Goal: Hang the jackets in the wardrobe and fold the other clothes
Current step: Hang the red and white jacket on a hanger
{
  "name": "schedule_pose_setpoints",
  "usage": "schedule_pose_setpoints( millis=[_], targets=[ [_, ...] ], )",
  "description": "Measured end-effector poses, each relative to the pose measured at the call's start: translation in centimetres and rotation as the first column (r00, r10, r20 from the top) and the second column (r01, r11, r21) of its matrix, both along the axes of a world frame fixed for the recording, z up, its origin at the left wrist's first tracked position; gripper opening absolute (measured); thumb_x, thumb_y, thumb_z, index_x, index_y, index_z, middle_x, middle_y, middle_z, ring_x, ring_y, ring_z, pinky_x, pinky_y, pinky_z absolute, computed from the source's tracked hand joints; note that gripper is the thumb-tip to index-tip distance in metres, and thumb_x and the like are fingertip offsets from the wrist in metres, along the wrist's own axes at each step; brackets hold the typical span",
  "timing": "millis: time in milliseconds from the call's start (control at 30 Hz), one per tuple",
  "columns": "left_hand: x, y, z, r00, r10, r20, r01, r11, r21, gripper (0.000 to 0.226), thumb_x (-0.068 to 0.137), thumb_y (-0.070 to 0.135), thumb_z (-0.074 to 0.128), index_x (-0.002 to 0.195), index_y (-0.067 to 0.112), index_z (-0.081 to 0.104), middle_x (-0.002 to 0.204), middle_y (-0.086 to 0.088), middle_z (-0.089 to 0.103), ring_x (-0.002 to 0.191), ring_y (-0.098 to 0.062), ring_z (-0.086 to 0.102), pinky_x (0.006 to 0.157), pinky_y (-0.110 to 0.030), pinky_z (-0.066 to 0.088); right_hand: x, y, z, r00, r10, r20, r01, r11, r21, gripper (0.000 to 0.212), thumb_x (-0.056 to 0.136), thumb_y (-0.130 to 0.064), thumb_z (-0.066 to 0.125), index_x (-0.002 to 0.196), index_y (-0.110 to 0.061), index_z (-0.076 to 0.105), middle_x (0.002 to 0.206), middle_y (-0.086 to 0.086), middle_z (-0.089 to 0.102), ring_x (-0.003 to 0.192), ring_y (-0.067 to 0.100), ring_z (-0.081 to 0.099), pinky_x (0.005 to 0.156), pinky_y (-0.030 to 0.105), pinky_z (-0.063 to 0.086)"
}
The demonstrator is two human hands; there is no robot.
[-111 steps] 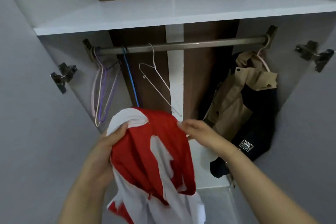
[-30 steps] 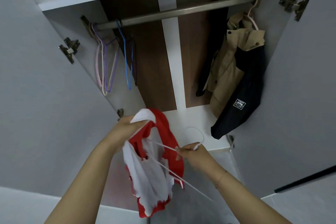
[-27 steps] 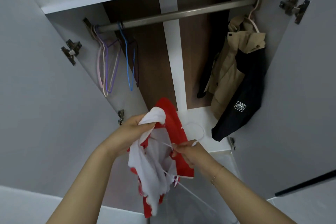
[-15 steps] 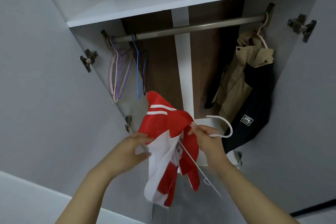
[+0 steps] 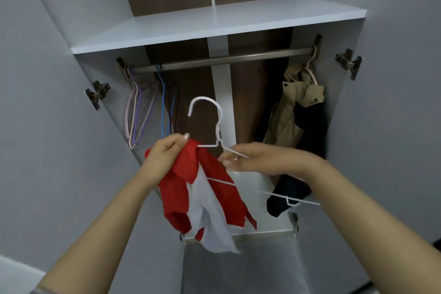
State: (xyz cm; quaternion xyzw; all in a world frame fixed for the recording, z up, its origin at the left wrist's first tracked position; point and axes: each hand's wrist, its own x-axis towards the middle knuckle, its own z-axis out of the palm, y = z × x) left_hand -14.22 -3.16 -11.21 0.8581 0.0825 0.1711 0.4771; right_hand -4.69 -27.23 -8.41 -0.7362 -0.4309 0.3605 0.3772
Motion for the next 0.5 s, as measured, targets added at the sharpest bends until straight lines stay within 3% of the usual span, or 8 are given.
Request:
schedule_pose_setpoints(
  millis=[67,100,167,200,267,333,433,500],
  targets=[
    [0.1,1.6,0.6,0.999,0.035,-0.002,-0.035,0.978,-0.206,0.039,0.092,0.041,0.052,0.076,0.012,0.072,0.071,-0.001,0.068,0.067,-0.009,0.062,0.067,-0.024,0.053,1.9,-3.7,0.3,0.985,0.094,-0.142,-0.107,0.991,-0.084,0.051,0.084,-0.066,0.058,0.130,-0.045,0.050,0.134,-0.027,0.054,0.124,-0.010,0.048,0.102,0.011,0.039],
    [0.0,2.5,0.9,1.000,0.028,-0.005,-0.028,0.970,-0.243,0.036,0.093,0.042,0.054,0.075,0.018,0.074,0.071,0.002,0.071,0.065,-0.007,0.065,0.064,-0.019,0.053,2.8,-5.5,0.2,0.960,0.071,-0.270,-0.091,0.994,-0.061,0.056,0.084,-0.064,0.056,0.135,-0.043,0.047,0.139,-0.025,0.051,0.130,-0.006,0.044,0.105,0.014,0.039],
    [-0.1,4.3,1.5,1.000,-0.023,-0.015,0.019,0.968,-0.248,0.043,0.086,0.056,0.061,0.080,0.015,0.074,0.076,-0.005,0.073,0.068,-0.014,0.068,0.065,-0.021,0.055,4.3,-8.2,-1.3,0.819,0.018,-0.573,0.030,0.997,0.074,0.051,0.095,-0.039,0.045,0.143,-0.025,0.042,0.147,-0.005,0.048,0.137,0.013,0.043,0.109,0.031,0.039],
    [-0.1,4.9,1.8,0.999,-0.043,-0.027,0.035,0.972,-0.232,0.057,0.079,0.065,0.065,0.084,0.008,0.071,0.079,-0.011,0.072,0.071,-0.019,0.068,0.069,-0.025,0.056,4.6,-8.8,-2.6,0.753,-0.011,-0.658,0.101,0.990,0.099,0.049,0.096,-0.027,0.042,0.145,-0.019,0.040,0.147,0.003,0.048,0.137,0.020,0.043,0.112,0.041,0.036],
    [-0.2,5.7,2.3,0.995,-0.079,-0.054,0.067,0.975,-0.211,0.073,0.070,0.073,0.068,0.086,0.002,0.067,0.080,-0.013,0.069,0.071,-0.022,0.066,0.070,-0.027,0.056,4.4,-8.1,-5.8,0.799,-0.128,-0.588,0.181,0.983,0.032,0.047,0.094,-0.019,0.046,0.141,-0.021,0.046,0.143,0.002,0.053,0.132,0.020,0.048,0.114,0.049,0.033],
    [-0.3,5.6,2.8,0.991,-0.120,-0.059,0.103,0.965,-0.239,0.063,0.069,0.072,0.070,0.081,0.011,0.069,0.077,-0.008,0.069,0.068,-0.017,0.067,0.065,-0.023,0.055,2.7,-5.4,-9.0,0.897,-0.233,-0.376,0.222,0.972,-0.071,0.040,0.092,-0.022,0.059,0.132,-0.029,0.055,0.138,-0.006,0.056,0.125,0.011,0.052,0.111,0.042,0.039],
    [-0.7,4.9,3.2,0.992,-0.121,-0.038,0.106,0.955,-0.277,0.072,0.068,0.071,0.071,0.088,0.002,0.065,0.078,-0.013,0.064,0.069,-0.020,0.063,0.065,-0.023,0.054,-1.6,0.9,-12.5,0.935,-0.204,-0.290,0.162,0.974,-0.161,0.042,0.081,-0.042,0.076,0.119,-0.037,0.059,0.126,-0.014,0.059,0.113,0.004,0.058,0.101,0.030,0.047],
    [-1.2,4.9,3.2,0.991,-0.124,-0.042,0.108,0.955,-0.276,0.087,0.068,0.071,0.070,0.095,-0.010,0.059,0.082,-0.019,0.061,0.073,-0.027,0.060,0.070,-0.028,0.052,-3.7,4.6,-14.3,0.952,-0.206,-0.225,0.176,0.973,-0.146,0.029,0.081,-0.039,0.076,0.106,-0.028,0.065,0.111,-0.009,0.065,0.103,0.009,0.063,0.096,0.030,0.051]
  ],
)
